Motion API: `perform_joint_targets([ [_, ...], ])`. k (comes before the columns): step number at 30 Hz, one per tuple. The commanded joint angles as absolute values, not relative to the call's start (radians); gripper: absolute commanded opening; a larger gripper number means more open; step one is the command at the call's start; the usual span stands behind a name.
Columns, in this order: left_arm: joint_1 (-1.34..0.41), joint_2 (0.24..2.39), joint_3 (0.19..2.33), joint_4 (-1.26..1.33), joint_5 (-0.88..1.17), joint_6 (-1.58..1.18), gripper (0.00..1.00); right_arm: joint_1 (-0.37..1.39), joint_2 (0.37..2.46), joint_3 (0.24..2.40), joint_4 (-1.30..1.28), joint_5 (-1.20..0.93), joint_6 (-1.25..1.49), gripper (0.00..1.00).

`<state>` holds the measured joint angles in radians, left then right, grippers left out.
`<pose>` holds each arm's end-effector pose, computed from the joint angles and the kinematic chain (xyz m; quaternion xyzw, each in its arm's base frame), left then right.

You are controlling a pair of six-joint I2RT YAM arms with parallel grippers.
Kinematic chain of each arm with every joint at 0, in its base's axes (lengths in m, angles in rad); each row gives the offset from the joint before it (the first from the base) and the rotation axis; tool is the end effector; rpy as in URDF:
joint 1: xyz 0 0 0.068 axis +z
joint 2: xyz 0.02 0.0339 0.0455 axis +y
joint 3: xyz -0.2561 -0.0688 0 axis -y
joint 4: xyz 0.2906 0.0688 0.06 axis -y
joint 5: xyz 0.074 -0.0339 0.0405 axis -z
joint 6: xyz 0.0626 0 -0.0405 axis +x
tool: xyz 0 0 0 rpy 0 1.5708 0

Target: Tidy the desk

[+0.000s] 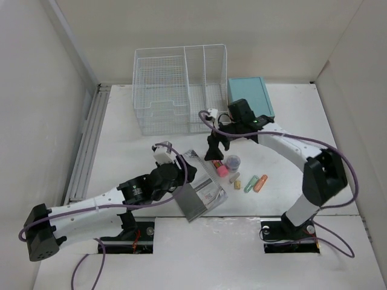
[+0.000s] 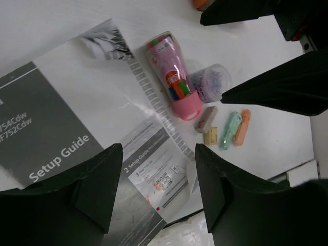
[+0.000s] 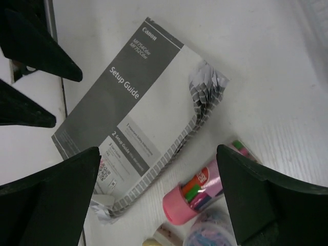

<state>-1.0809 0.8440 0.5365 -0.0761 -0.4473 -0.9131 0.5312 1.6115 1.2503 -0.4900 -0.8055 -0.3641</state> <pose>0.1490 -0.2219 0.2253 -0.0559 0.8158 -0.3583 0.4505 0.3227 0.2420 0.2346 -0.4971 0.7165 0.3926 0.2922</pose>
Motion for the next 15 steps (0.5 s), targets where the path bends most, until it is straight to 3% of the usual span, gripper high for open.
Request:
perform_joint_targets([
  [1, -1.097, 0.836, 0.523, -0.156, -0.561, -1.064, 0.55, 0.574, 1.71, 1.351, -0.492, -0.813, -0.39, 1.0],
  [15, -1.152, 0.854, 0.425, -0.304, -0.557, -1.27, 0.52, 0.67, 1.907, 1.385, -0.348, -0.586, -0.315, 1.0],
])
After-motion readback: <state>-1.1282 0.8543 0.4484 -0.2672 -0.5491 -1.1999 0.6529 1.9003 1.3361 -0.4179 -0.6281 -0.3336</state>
